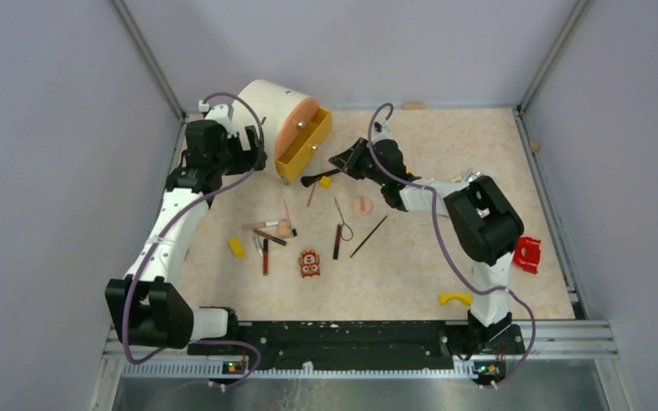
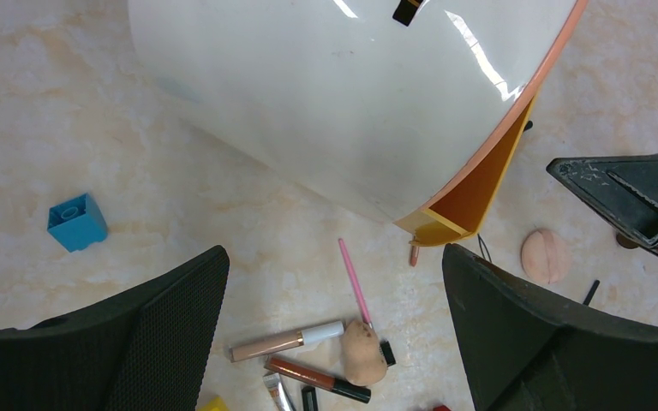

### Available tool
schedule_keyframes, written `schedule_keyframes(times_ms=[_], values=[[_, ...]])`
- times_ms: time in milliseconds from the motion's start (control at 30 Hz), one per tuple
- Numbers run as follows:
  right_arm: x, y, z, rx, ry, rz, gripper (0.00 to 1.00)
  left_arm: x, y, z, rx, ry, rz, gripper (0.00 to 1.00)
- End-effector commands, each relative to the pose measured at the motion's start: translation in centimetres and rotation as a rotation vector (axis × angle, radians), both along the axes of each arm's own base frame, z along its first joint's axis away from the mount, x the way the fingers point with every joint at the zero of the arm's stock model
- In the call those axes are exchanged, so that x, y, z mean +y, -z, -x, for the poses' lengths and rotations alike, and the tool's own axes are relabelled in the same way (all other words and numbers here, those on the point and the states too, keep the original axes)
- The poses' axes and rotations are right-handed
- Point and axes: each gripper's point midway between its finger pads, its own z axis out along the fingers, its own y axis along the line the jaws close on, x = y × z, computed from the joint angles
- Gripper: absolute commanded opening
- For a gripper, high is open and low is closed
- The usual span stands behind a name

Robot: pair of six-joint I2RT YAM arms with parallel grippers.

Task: Organize the makeup
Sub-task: Move the makeup tool to the center of the board.

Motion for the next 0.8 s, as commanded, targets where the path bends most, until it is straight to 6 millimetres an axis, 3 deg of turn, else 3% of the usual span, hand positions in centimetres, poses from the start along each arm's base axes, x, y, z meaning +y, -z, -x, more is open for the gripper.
schedule_keyframes(times_ms=[0, 200, 367, 567, 767], values=[[-0.5, -3.7, -0.8, -0.089, 0.011, -0.018, 0.21, 0.3, -1.4, -0.3, -0.055, -0.004, -0.011, 0.99], [-1.3, -0.9, -3.1, 0.052, 0.092, 0.019, 0.32, 0.3, -1.3, -0.3, -0.052, -0.002, -0.01, 0.99], [-1.6, 2.9, -4.7, 0.218, 0.158, 0.133, 0.34, 0.1, -1.3, -0.3, -0.054, 0.005, -0.004, 0.99], [-2.8, 6.2, -5.7, 0.274, 0.22, 0.235, 0.35, 0.0, -1.3, -0.3, -0.053, 0.009, 0.0, 0.99], [-0.4, 6.1, -7.5, 0.211, 0.132, 0.16, 0.26, 0.0, -1.5, -0.2, -0.056, 0.011, 0.002, 0.99]])
